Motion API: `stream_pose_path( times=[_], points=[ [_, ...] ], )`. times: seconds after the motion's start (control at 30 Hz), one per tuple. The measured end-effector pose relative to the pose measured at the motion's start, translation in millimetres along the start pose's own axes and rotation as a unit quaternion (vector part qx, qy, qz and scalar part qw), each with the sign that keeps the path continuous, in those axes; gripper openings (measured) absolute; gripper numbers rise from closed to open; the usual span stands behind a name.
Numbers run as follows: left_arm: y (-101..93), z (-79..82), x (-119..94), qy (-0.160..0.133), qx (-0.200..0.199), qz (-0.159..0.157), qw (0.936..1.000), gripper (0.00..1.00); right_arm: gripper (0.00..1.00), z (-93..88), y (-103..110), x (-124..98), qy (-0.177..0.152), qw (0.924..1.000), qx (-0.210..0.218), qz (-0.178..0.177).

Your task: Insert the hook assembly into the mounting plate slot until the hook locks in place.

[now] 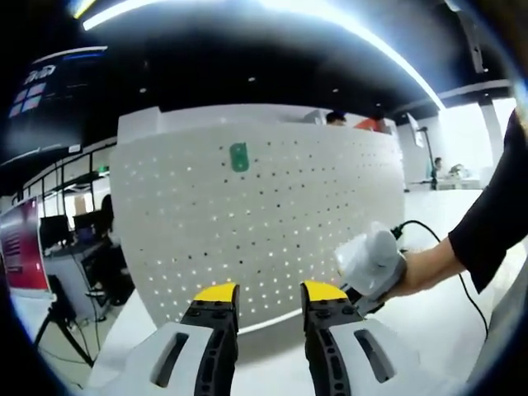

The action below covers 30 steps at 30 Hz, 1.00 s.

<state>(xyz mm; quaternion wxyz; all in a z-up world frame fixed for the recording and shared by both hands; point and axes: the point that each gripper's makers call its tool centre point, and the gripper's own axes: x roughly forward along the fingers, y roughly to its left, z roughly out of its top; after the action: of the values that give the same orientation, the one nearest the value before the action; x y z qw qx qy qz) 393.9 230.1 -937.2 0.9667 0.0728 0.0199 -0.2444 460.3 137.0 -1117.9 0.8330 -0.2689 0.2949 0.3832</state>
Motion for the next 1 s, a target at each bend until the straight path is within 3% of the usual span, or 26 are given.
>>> stream_pose_path(
  times=[1.0],
  points=[
    [-2.1,1.8,0.5,-0.002,-0.002,-0.005,1.0000,0.30,0.00,-7.7,0.4,-3.2,0.017,0.9998,-0.010,0.002]
  ],
)
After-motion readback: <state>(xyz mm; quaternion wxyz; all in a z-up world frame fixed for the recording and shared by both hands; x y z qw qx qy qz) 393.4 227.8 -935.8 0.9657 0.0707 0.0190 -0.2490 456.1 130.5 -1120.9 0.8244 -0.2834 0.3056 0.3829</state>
